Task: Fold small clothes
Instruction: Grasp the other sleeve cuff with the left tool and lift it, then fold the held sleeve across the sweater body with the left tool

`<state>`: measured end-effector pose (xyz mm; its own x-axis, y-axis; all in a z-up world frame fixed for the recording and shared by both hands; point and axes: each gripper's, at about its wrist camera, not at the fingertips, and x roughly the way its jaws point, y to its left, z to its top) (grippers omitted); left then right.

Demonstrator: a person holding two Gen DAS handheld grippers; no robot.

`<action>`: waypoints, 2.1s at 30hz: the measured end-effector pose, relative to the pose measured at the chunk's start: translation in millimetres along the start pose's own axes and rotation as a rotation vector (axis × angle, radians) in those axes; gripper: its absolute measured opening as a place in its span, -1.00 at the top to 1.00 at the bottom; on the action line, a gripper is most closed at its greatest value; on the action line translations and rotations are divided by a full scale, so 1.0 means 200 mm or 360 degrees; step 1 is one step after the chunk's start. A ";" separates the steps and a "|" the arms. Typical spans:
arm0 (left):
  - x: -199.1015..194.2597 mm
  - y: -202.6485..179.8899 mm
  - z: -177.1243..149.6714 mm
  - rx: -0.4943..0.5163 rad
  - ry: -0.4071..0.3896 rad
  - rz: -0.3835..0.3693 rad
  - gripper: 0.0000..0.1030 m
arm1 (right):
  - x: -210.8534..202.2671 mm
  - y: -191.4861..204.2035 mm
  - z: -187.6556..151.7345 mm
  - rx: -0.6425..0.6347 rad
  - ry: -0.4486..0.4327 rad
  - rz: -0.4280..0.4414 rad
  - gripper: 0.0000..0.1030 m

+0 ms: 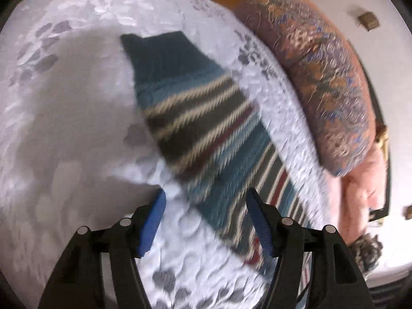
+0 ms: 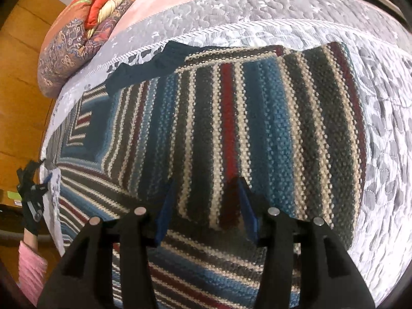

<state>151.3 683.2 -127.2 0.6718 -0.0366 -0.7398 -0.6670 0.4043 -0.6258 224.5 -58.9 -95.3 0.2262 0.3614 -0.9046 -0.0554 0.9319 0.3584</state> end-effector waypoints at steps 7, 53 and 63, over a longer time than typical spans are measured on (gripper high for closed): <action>0.06 -0.06 0.05 0.0121 -0.0075 -0.0072 -0.15 | 0.03 0.01 0.02 -0.0011 -0.0013 -0.0029 0.00; 0.09 -1.24 -1.23 0.1149 0.0331 -0.0636 0.73 | 0.00 0.02 0.01 -0.0021 -0.0020 -0.0020 -0.04; 0.28 -1.09 -1.40 0.1198 0.0517 -0.0501 0.60 | 0.01 0.04 0.01 -0.0022 -0.0015 -0.0033 -0.04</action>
<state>244.5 336.1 -100.9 0.5874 -0.4600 -0.6659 0.0001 0.8229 -0.5682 226.1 -50.6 -93.6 0.2365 0.3418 -0.9095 -0.0642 0.9395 0.3364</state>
